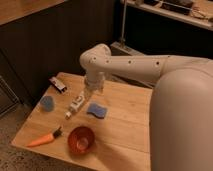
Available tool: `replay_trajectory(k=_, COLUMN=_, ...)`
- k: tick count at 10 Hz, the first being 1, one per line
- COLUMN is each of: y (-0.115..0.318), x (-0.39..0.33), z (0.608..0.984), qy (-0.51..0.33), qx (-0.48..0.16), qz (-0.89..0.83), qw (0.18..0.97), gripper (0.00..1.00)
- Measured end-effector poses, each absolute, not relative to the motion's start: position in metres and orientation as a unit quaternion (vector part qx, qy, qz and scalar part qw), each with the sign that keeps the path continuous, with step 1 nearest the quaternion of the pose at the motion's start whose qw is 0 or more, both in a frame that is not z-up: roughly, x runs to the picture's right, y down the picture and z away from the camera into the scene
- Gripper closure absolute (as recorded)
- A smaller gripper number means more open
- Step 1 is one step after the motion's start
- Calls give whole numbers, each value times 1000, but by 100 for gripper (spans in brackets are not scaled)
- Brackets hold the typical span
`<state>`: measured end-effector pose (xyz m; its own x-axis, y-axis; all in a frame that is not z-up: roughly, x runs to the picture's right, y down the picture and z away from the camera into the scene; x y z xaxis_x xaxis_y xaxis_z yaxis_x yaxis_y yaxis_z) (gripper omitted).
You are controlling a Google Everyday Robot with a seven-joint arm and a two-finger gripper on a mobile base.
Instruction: Place the white sponge in the ceramic bowl
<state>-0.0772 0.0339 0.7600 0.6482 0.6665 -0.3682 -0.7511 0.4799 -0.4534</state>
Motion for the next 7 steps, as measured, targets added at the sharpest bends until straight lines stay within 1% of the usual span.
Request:
replay_trajectory(k=4, y=48, x=-79, z=771, qy=69, qx=-292, qz=386, qw=872, gripper=35)
replay_trajectory(k=7, y=57, x=-70, z=790, qy=62, qx=-302, qz=380, qw=872, gripper=35)
